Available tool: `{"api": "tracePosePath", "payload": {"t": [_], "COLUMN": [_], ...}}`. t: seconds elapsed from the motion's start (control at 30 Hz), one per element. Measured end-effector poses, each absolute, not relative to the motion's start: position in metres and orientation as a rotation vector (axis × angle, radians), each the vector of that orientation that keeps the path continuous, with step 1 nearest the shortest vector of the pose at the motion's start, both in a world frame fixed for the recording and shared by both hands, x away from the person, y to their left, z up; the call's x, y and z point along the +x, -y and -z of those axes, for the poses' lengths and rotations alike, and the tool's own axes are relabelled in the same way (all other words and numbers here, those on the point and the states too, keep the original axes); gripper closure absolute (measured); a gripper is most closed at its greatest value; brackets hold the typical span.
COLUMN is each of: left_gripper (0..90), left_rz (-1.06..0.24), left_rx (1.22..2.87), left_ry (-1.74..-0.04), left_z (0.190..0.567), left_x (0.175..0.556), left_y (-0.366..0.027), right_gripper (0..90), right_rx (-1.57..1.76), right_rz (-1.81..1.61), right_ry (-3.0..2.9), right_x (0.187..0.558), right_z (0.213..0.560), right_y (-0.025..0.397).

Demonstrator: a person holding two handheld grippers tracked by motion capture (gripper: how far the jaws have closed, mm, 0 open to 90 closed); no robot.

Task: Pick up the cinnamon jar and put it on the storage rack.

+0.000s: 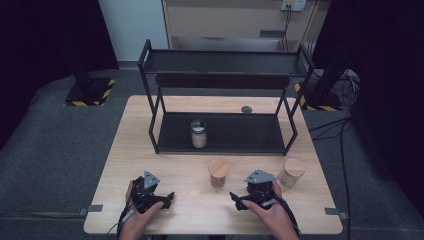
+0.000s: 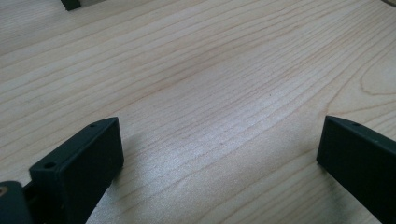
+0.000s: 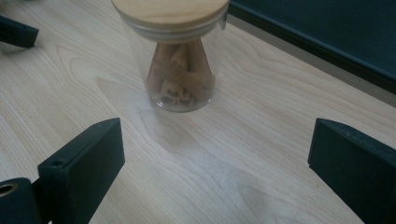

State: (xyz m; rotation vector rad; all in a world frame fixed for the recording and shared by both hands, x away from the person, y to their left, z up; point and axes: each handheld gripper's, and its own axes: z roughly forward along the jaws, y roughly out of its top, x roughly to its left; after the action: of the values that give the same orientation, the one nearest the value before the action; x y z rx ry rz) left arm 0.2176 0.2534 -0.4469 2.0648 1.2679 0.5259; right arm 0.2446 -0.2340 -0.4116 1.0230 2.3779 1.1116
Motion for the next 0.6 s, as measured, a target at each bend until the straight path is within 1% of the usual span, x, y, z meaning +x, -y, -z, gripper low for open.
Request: {"api": "tracePosePath", "payload": {"t": [0.6], "left_gripper": [0.0], "left_rz": [-0.526], "left_rx": [2.065], "left_ry": [-1.268], "left_z": [0.447], "left_x": [0.218], "left_y": [-0.253], "right_gripper": [3.7], "right_rx": [0.997], "right_rz": [-1.160], "right_ry": [-2.357], "right_x": [0.261], "right_z": [0.414], "right_y": [0.215]}}
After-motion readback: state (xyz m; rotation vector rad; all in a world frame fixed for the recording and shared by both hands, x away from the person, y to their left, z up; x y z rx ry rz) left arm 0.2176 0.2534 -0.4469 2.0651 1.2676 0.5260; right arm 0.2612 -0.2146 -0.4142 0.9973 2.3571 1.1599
